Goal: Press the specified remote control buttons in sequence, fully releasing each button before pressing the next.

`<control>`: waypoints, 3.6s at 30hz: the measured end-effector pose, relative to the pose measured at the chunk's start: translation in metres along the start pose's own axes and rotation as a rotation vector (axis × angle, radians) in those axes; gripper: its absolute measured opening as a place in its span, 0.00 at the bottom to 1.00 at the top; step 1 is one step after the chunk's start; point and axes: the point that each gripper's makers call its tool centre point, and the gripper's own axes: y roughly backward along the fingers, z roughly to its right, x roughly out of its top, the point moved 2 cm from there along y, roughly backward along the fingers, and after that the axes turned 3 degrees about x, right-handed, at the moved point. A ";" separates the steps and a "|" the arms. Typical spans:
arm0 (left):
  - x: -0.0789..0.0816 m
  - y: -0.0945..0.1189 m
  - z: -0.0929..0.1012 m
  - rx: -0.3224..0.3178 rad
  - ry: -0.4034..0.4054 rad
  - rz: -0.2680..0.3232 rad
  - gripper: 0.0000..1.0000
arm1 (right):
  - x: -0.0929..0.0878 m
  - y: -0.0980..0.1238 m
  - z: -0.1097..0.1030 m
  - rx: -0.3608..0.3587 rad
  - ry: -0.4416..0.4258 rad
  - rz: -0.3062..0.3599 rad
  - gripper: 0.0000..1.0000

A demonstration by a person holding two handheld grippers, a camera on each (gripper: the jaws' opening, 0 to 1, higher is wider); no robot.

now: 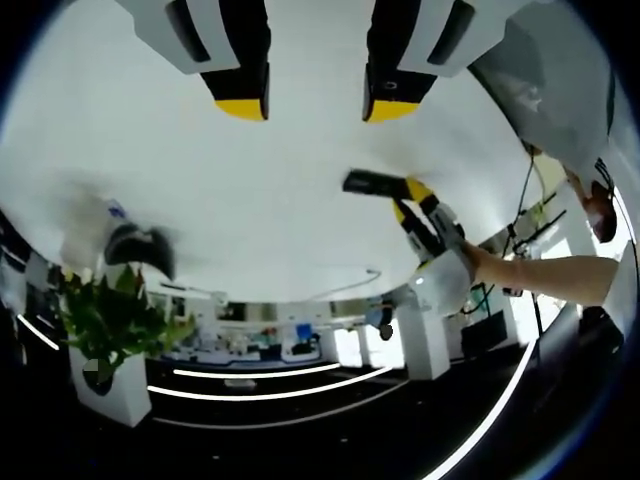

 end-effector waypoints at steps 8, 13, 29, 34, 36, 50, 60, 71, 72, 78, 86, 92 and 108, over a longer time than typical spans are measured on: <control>-0.002 0.001 0.010 -0.005 -0.013 -0.005 0.23 | 0.000 0.001 0.001 -0.004 -0.008 0.007 0.34; -0.002 0.001 0.014 -0.005 0.002 0.005 0.23 | 0.000 0.001 0.001 -0.002 -0.010 0.007 0.33; -0.001 0.003 0.036 -0.009 -0.017 0.007 0.23 | -0.002 -0.001 -0.002 0.014 -0.010 -0.005 0.30; 0.000 0.004 0.042 -0.012 -0.020 0.009 0.23 | -0.002 -0.001 -0.003 0.016 -0.007 -0.008 0.30; 0.000 0.004 0.043 -0.012 -0.020 0.010 0.23 | -0.002 -0.001 -0.003 0.016 -0.008 -0.009 0.30; 0.000 0.005 0.058 -0.012 -0.025 0.026 0.23 | -0.003 -0.001 -0.003 0.019 -0.006 -0.017 0.29; 0.001 0.006 0.067 -0.018 -0.040 0.021 0.23 | -0.004 -0.002 -0.004 0.022 -0.005 -0.022 0.29; 0.002 0.006 0.078 -0.021 -0.047 0.023 0.23 | -0.005 -0.002 -0.005 0.025 -0.001 -0.027 0.28; 0.001 0.006 0.079 -0.021 -0.047 0.023 0.23 | -0.005 -0.002 -0.005 0.025 -0.001 -0.028 0.28; 0.002 0.007 0.084 -0.023 -0.054 0.023 0.23 | -0.005 -0.003 -0.005 0.028 0.000 -0.031 0.28; 0.002 0.007 0.092 -0.026 -0.060 0.025 0.23 | -0.006 -0.003 -0.006 0.032 0.005 -0.037 0.28; 0.002 0.008 0.094 -0.028 -0.056 0.032 0.23 | -0.007 -0.004 -0.007 0.035 0.009 -0.047 0.28; 0.003 0.008 0.101 -0.033 -0.074 0.021 0.23 | -0.008 -0.004 -0.006 0.035 0.009 -0.052 0.28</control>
